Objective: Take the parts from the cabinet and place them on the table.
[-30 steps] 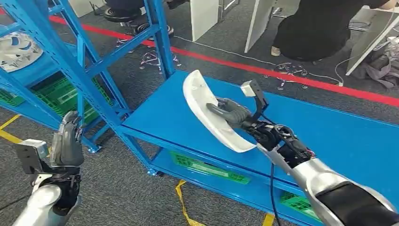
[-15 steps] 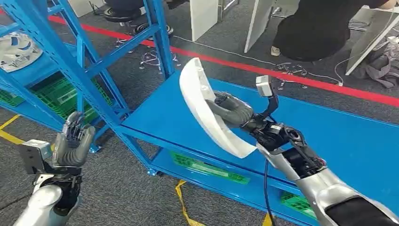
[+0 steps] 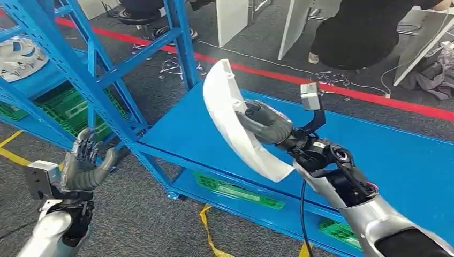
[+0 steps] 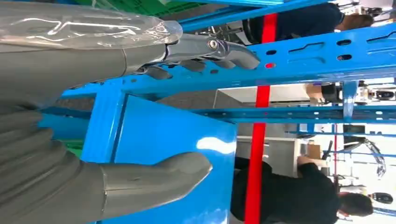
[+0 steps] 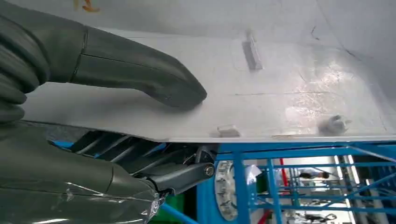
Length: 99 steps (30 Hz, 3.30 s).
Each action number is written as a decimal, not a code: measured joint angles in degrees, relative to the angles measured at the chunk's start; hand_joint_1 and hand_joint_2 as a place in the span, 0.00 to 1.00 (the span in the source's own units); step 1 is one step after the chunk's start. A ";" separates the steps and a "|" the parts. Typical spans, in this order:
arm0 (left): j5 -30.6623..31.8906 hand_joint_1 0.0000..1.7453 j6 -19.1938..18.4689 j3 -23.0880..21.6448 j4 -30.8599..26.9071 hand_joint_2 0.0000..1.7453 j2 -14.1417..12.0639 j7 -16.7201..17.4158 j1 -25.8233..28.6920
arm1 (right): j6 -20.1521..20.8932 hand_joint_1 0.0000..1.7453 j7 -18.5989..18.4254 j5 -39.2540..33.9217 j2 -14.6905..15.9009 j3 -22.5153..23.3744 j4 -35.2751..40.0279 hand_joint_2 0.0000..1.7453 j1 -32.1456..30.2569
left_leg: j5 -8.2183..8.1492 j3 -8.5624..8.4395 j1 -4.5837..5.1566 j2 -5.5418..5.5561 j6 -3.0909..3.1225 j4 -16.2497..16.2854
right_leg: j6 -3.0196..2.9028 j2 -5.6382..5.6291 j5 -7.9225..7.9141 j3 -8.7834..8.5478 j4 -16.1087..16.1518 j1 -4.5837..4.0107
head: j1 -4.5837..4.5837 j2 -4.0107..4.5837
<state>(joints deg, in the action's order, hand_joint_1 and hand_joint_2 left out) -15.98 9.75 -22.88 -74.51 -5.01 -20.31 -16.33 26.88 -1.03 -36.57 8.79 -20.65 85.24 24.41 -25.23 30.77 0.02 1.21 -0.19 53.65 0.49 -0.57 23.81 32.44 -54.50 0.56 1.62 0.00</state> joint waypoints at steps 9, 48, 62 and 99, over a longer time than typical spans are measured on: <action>1.16 0.00 -0.72 0.09 0.00 1.00 0.04 -1.03 0.01 | -0.15 1.00 -0.48 1.03 0.00 -0.09 4.00 1.00 -0.09 | 0.00 0.02 0.00 0.00 0.00 0.00 | 0.00 0.00 0.00 0.00 0.00 0.00 | 0.00 0.00; 2.19 0.00 -1.09 2.38 0.02 1.00 0.26 -1.46 0.94 | -2.01 1.00 -1.03 2.45 0.00 -0.35 4.11 1.00 0.37 | 0.00 0.06 0.00 0.02 0.00 -0.01 | 0.00 0.03 0.00 0.01 0.00 0.00 | 0.00 0.00; 2.14 0.00 -0.35 2.56 -0.22 1.00 0.39 -0.76 0.94 | -3.69 1.00 0.33 4.85 0.00 -1.38 4.02 1.00 0.57 | 0.00 0.06 0.00 0.02 0.00 0.00 | 0.00 0.03 0.00 0.02 0.00 0.00 | 0.02 0.00; 1.20 0.00 -1.31 2.56 -0.02 1.00 1.27 -1.92 -0.41 | -4.07 1.00 1.03 5.60 0.00 -2.45 4.15 1.00 0.26 | 2.26 5.91 -0.26 -2.38 0.06 5.34 | -0.67 3.05 1.81 -0.50 -1.50 0.10 | -0.59 0.00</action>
<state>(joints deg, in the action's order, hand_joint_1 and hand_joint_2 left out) -14.78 8.44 -20.33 -74.53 -3.74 -22.23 -16.75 22.82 0.00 -30.97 8.79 -23.10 89.39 24.68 -22.97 36.67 -0.24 -1.17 -0.12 58.99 -0.19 2.48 25.62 31.94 -56.00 0.66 1.03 0.00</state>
